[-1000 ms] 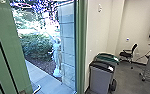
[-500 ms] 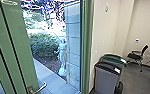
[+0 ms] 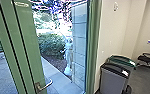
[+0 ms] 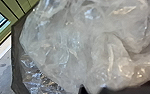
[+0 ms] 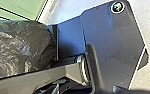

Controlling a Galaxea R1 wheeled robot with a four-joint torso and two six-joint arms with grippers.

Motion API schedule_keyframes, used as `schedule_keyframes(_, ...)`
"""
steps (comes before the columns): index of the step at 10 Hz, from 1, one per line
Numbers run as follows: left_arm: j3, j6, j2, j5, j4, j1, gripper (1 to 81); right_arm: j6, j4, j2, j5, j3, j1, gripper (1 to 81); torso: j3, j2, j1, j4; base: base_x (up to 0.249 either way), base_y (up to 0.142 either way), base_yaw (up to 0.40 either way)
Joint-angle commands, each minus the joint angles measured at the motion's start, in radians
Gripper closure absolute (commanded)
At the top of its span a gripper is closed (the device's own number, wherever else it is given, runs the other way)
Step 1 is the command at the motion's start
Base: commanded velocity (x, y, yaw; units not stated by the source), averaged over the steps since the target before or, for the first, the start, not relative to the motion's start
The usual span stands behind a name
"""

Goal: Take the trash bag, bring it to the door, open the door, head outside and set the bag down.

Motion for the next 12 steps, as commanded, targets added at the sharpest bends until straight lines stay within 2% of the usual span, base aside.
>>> schedule_keyframes(1, 0.003, 0.003, -0.01, 0.058, -0.005, -0.053, 81.1, -0.003, 0.001, -0.024, -0.049, 0.056, 0.04, 1.0, 0.0, 0.0, 0.0, 0.0, 0.0, 0.0, 0.223)
schedule_keyframes(5, 0.006, -0.001, -0.019, 0.056, -0.025, -0.053, 81.1, 0.0, 0.001, -0.095, -0.047, 0.169, 0.045, 1.0, 0.0, 0.0, 0.0, 0.0, 0.0, 0.0, 0.237)
schedule_keyframes(9, 0.004, -0.001, -0.018, 0.056, -0.028, -0.055, 81.1, 0.0, 0.0, -0.095, -0.049, 0.162, 0.048, 1.0, 0.0, 0.0, 0.0, 0.0, 0.0, 0.0, 0.255)
schedule_keyframes(12, 0.004, 0.0, -0.011, 0.059, -0.016, -0.056, 81.1, 0.001, -0.004, -0.052, -0.049, 0.09, 0.045, 1.0, 0.0, 0.0, 0.0, 0.0, 0.0, 0.0, 0.255)
